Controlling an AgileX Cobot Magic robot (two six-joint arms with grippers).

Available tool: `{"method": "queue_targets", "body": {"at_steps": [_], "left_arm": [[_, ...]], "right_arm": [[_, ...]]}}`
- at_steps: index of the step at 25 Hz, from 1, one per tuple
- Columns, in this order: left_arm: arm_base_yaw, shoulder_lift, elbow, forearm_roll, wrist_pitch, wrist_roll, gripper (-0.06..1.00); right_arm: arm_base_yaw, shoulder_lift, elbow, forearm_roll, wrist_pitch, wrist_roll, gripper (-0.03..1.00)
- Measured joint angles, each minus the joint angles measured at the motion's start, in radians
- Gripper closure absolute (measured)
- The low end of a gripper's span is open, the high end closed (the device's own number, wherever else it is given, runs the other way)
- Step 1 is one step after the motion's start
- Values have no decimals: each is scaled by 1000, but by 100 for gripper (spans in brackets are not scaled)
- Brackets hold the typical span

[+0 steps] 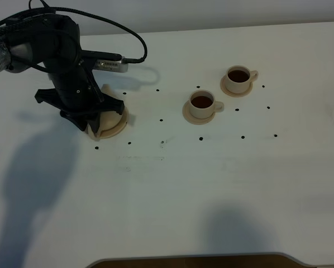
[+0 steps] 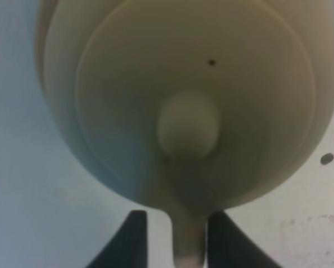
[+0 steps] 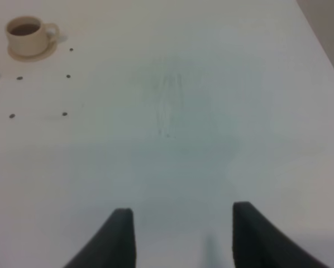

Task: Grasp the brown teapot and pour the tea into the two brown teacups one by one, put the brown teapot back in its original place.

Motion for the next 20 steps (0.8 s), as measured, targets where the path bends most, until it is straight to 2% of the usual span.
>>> {"method": "queue_targets", "body": {"at_steps": [4, 8, 12, 16, 20], "left_arm": [[0, -25, 0, 41, 56, 3, 52], [0, -90, 0, 55, 167, 27, 50], [0, -157, 13, 49, 190, 51, 50], [0, -267, 128, 48, 190, 57, 49], [0, -403, 302, 48, 190, 51, 50]], "right_arm": [[0, 0, 0, 0, 0, 0, 57], [0, 0, 0, 0, 0, 0, 57], [0, 0, 0, 0, 0, 0, 57], [0, 0, 0, 0, 0, 0, 57], [0, 0, 0, 0, 0, 0, 57]]}}
